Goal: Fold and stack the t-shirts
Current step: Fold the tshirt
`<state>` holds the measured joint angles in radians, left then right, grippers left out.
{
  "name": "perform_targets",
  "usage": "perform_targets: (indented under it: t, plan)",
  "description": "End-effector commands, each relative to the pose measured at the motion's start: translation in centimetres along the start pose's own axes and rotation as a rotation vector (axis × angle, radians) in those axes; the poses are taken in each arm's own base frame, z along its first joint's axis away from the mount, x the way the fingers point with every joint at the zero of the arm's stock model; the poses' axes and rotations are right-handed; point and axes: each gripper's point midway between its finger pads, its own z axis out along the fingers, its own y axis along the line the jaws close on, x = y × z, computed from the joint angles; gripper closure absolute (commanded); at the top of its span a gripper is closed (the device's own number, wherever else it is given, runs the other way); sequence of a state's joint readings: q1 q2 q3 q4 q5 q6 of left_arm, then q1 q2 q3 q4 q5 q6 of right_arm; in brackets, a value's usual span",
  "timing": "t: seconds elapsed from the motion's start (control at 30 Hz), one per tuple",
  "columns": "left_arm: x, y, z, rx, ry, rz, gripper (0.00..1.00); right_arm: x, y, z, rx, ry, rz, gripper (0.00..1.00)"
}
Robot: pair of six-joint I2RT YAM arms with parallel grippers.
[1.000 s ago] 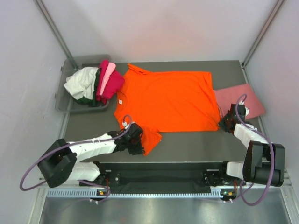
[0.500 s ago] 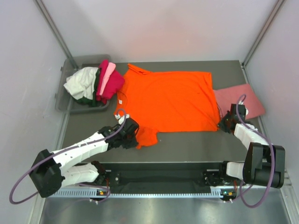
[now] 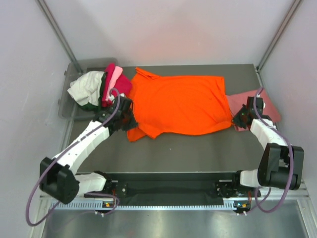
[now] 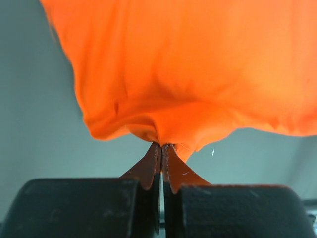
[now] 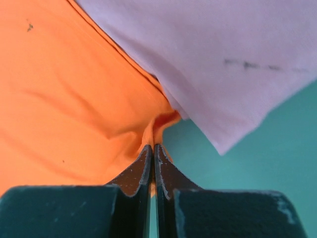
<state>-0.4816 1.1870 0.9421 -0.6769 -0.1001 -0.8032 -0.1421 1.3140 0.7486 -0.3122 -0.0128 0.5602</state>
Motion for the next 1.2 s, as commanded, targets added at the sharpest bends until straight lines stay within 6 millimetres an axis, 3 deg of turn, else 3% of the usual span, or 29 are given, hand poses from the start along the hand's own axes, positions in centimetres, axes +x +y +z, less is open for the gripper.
perform_targets:
  t: [0.0, 0.2, 0.4, 0.57, 0.9, 1.17]
  plan:
    - [-4.7, -2.1, 0.5, 0.045, -0.059, 0.082, 1.0, -2.0, 2.0, 0.2, -0.039, -0.015, -0.006, 1.0]
    - [-10.7, -3.4, 2.8, 0.028, -0.105, 0.088, 1.0, -3.1, 3.4, 1.6, -0.042, -0.007, 0.017, 1.0]
    - [-13.6, -3.7, 5.2, -0.002, -0.143, 0.094, 1.0, -3.5, 4.1, 2.9, -0.034, 0.008, 0.029, 1.0]
    - [-14.6, -3.9, 7.2, -0.002, -0.13, 0.104, 1.0, -4.3, 4.7, 3.7, -0.03, 0.006, 0.042, 1.0]
    - [-16.2, -4.3, 9.3, 0.006, -0.116, 0.09, 1.0, -6.4, 5.3, 4.3, -0.005, -0.025, 0.055, 1.0]
    - [-18.1, -3.6, 9.2, -0.043, -0.165, 0.078, 1.0, -7.4, 5.9, 4.4, -0.008, -0.038, 0.056, 1.0]
